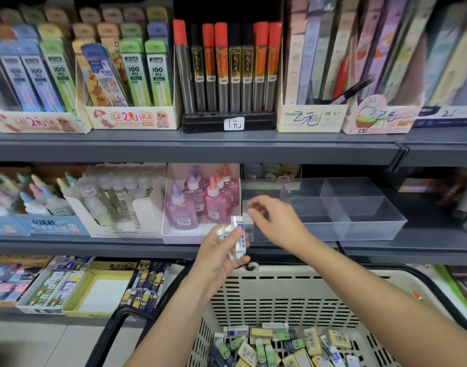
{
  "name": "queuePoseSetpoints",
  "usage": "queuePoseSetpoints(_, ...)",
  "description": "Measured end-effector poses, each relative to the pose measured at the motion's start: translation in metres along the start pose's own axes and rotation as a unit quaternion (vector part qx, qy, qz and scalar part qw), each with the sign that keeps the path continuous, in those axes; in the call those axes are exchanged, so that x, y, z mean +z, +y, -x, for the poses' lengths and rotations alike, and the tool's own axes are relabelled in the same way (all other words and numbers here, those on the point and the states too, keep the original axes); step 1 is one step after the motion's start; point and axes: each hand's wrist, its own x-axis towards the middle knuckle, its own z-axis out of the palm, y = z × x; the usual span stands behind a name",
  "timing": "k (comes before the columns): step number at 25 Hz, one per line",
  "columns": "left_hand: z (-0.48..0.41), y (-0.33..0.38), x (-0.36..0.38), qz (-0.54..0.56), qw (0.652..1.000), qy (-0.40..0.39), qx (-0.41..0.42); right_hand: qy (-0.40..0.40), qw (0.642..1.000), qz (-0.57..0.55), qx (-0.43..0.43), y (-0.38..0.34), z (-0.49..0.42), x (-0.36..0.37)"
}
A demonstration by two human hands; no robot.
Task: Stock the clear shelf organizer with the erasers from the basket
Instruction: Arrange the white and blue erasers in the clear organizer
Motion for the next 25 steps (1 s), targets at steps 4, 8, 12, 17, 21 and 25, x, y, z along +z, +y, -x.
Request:
queuePoseSetpoints(4,0.017,-0.005,0.010,-0.017,0.999,-0.028,-0.012,-0.037,0.998,-0.042,-0.041,-0.011,0.027,-0.005)
queuePoseSetpoints(8,0.024,-0.005,0.014,-0.041,0.999,-0.027,-0.010,-0.070,0.994,-0.081,-0.007,-0.015,0.034,-0.011)
queuePoseSetpoints(12,0.023,-0.005,0.016,-0.004,0.999,-0.024,-0.021,-0.064,0.974,-0.199,0.089,-0.010,0.036,-0.021)
queuePoseSetpoints(17,0.021,-0.005,0.015,-0.013,0.999,-0.025,-0.029,-0.065,0.956,-0.250,0.137,-0.002,0.039,-0.030)
queuePoseSetpoints(21,0.019,-0.008,0.016,-0.039,0.999,-0.004,-0.020,-0.077,0.953,-0.257,0.144,0.001,0.040,-0.031)
queuePoseSetpoints(25,0.013,-0.003,0.012,-0.027,0.999,0.038,-0.006,-0.048,0.944,-0.285,0.159,0.008,0.026,-0.042)
